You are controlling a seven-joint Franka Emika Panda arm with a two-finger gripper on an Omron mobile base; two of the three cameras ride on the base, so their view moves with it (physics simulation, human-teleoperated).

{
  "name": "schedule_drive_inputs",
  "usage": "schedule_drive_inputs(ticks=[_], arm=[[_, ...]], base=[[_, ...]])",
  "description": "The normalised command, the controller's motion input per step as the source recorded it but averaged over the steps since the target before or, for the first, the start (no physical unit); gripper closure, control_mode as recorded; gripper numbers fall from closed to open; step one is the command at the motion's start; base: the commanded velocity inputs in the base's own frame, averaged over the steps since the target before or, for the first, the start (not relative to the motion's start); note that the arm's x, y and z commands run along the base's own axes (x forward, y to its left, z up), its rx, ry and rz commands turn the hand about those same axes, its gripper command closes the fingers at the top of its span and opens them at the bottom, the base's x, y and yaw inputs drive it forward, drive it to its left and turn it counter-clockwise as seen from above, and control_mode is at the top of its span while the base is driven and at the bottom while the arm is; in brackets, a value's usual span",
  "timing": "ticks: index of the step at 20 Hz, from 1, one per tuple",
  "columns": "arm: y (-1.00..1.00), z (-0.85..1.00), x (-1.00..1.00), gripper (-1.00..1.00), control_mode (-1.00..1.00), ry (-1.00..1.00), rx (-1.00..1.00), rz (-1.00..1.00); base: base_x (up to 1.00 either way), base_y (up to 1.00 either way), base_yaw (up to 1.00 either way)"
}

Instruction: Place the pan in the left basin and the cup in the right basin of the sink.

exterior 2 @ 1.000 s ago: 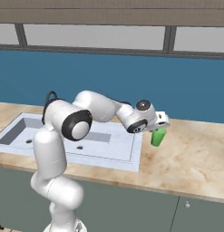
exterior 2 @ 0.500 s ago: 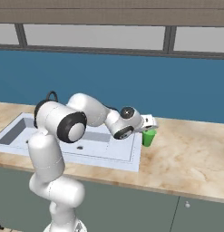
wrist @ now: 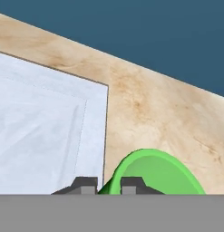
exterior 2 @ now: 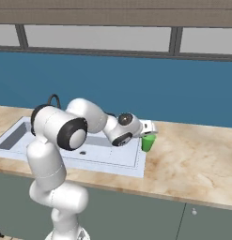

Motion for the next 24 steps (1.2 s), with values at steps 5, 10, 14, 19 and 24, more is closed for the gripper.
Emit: schedule_drive_inputs(ticks=[5, 10, 14, 19, 24], arm=[[0.25, 0.27, 0.12, 1.0, -1.0, 0.0, 0.04, 0.0], [0.49, 0.1, 0.12, 1.0, -1.0, 0.0, 0.0, 0.0], [0.65, 0.0, 0.07, 1.0, -1.0, 0.0, 0.0, 0.01], [0.68, 0.0, 0.03, 1.0, -1.0, 0.0, 0.0, 0.02], [0.59, 0.1, 0.05, 1.0, -1.0, 0.0, 0.0, 0.0]], base=[[0.0, 0.0, 0.0], [0.0, 0.0, 0.0], [0.0, 0.0, 0.0], [0.0, 0.0, 0.0], [0.0, 0.0, 0.0]])
